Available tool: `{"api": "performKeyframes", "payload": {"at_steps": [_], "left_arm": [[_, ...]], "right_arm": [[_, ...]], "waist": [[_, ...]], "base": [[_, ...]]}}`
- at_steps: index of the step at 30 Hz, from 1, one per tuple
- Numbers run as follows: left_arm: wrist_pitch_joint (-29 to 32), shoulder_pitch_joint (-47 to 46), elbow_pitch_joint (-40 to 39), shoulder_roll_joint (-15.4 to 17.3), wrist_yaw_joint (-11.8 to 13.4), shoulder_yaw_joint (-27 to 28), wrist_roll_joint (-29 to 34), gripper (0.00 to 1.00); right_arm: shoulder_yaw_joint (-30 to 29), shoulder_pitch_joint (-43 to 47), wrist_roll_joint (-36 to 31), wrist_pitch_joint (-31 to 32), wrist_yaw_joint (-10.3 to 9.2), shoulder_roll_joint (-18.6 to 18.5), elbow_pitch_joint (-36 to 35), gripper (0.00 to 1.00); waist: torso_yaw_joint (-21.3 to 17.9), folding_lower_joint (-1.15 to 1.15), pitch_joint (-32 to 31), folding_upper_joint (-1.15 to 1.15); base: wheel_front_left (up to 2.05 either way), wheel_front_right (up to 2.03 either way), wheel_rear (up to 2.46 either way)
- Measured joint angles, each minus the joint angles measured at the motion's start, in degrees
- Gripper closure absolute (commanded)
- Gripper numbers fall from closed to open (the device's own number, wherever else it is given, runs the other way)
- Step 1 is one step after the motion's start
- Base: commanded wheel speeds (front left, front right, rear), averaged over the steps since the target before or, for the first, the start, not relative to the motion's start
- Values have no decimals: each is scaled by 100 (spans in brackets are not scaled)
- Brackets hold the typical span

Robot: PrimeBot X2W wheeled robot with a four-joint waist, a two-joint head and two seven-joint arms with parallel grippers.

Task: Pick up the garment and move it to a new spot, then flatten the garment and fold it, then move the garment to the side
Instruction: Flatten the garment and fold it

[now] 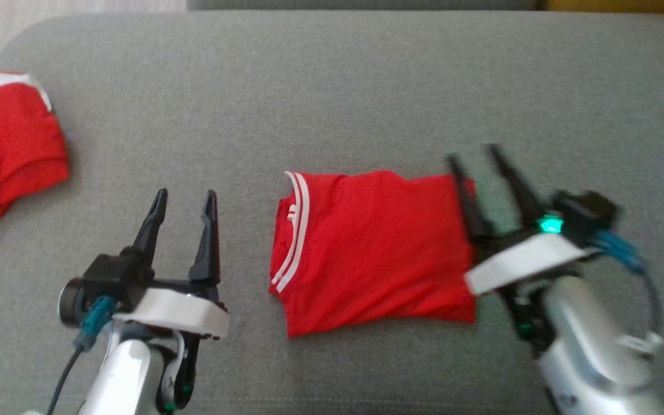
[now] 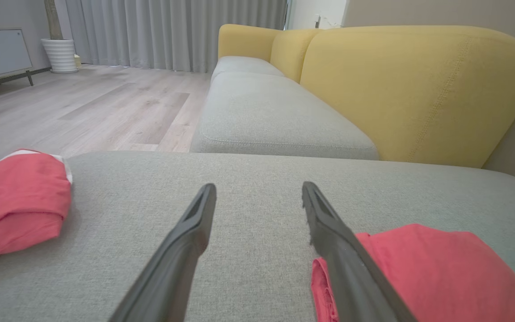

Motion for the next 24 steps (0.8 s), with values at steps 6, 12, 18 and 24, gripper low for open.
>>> {"api": "performKeyframes", "payload": {"at_steps": [6,12,18,24], "left_arm": [[-1,202,-46,83,2,100,0,0],[0,339,-77,181,1,112,5,0],[13,661,-76,257,2,70,5,0],[86,915,-80,301,2,18,4,0]], "right_arm": [[-1229,765,-584,204,0,-69,-713,0],[-1794,1347,-996,631,0,-65,-1416,0],[-1839,2027,-1112,970,0,-26,-2050,0],[-1851,2440,-1134,1107,0,25,-2391,0]], "waist": [[-167,0,-206,0],[-333,0,-391,0],[-422,0,-695,0],[-442,0,-986,0]], "base": [[0,0,0],[0,0,0],[0,0,0],[0,0,0]]}}
